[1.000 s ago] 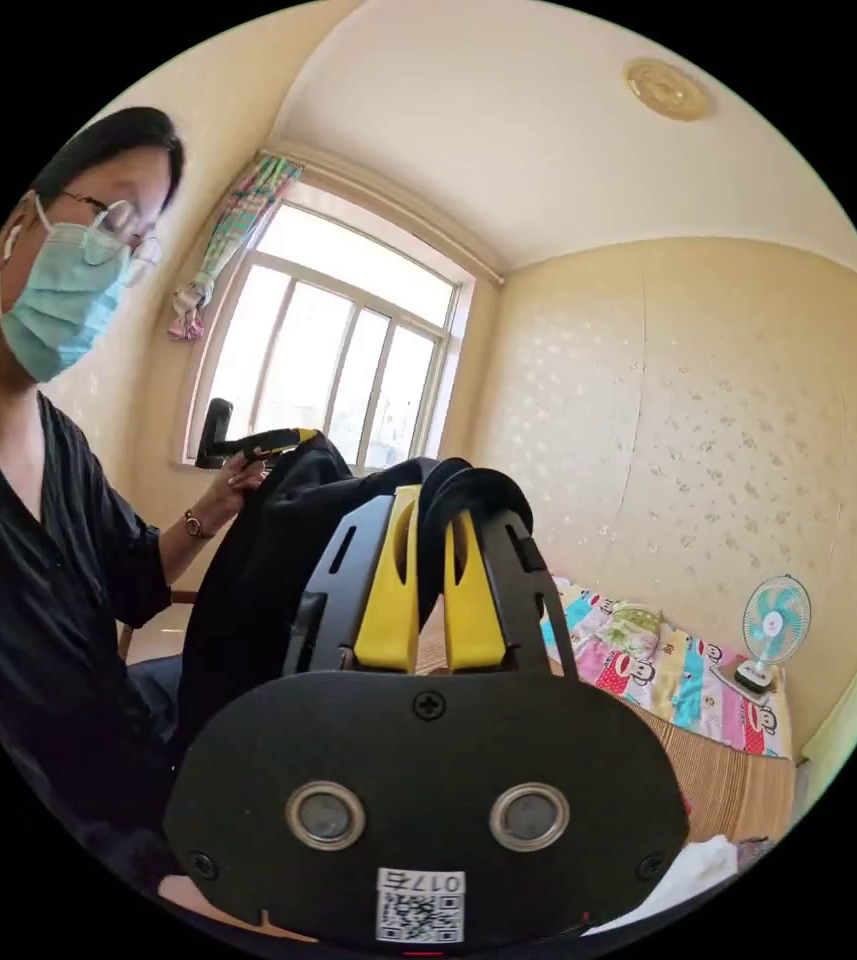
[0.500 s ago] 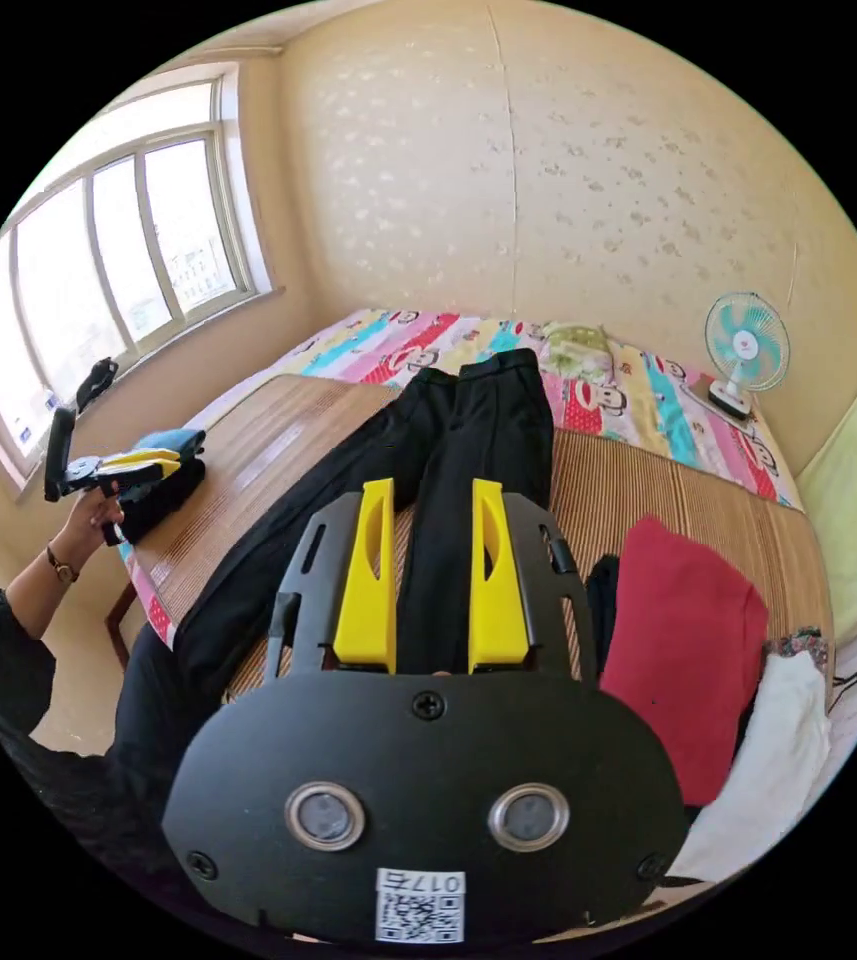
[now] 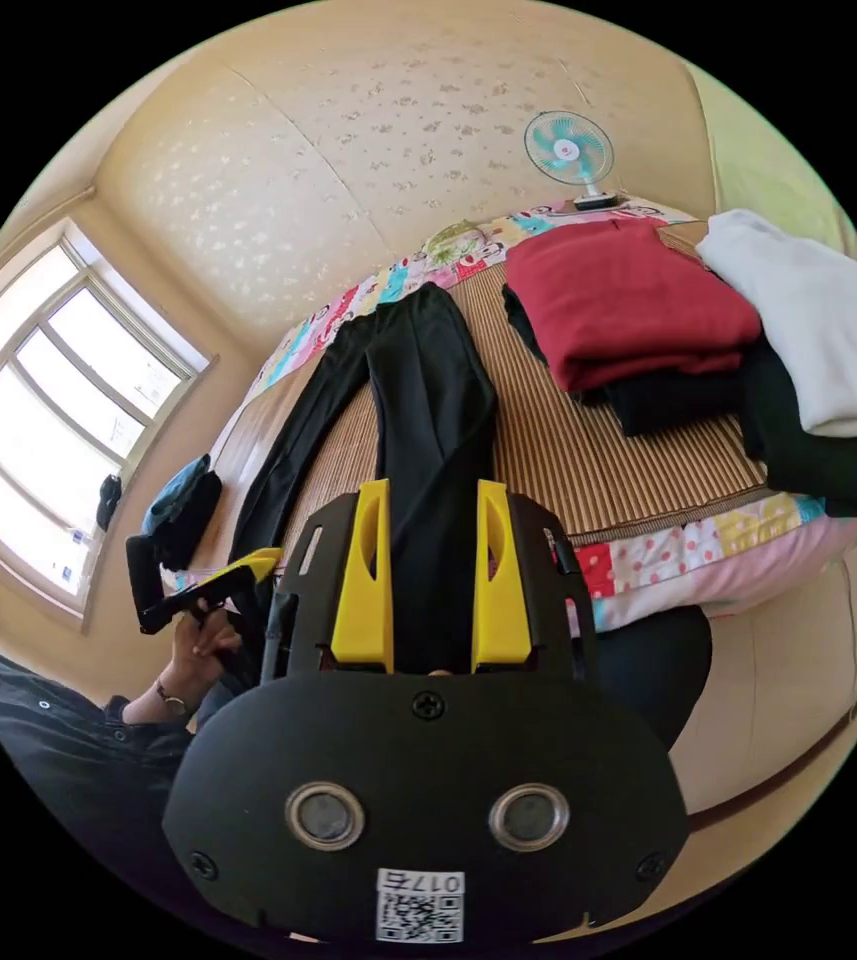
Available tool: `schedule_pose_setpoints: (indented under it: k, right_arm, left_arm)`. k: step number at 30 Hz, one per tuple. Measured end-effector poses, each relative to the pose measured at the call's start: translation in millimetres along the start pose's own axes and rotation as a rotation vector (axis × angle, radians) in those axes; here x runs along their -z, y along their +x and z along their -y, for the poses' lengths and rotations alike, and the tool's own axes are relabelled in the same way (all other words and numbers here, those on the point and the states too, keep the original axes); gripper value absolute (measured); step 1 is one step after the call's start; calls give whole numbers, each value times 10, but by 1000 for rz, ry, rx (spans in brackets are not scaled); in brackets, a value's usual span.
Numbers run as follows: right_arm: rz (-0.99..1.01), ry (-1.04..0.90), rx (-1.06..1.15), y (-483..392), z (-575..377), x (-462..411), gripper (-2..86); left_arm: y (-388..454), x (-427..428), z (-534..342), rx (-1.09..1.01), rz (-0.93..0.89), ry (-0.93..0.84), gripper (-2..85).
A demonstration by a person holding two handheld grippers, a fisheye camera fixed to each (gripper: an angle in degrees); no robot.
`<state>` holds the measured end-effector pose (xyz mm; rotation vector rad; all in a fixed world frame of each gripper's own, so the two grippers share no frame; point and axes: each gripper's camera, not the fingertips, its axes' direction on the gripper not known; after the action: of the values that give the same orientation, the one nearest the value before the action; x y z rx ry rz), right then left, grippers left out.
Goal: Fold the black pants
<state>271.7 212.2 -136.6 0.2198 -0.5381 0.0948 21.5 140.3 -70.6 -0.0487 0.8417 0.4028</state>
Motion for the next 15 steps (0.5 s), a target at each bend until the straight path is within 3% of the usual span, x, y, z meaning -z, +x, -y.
schedule_pose_setpoints:
  k: [2, 4, 7, 11, 15]
  right_arm:
    - [-39, 49, 1, 65, 36, 242, 124]
    - [-64, 142, -11, 138, -37, 579, 124]
    - [-46, 153, -52, 318, -169, 747, 124]
    - [-46, 24, -70, 507, -129, 505, 126]
    - [116, -58, 33, 337, 455, -77, 136]
  left_arm:
    - [233, -441, 217, -92, 86, -100, 116]
    - [297, -700, 318, -106, 54, -188, 114]
    - [464, -749, 301, -147, 220, -223, 73]
    - [589, -293, 102, -104, -17, -167, 26]
    - [792, 158, -37, -142, -41, -93, 18]
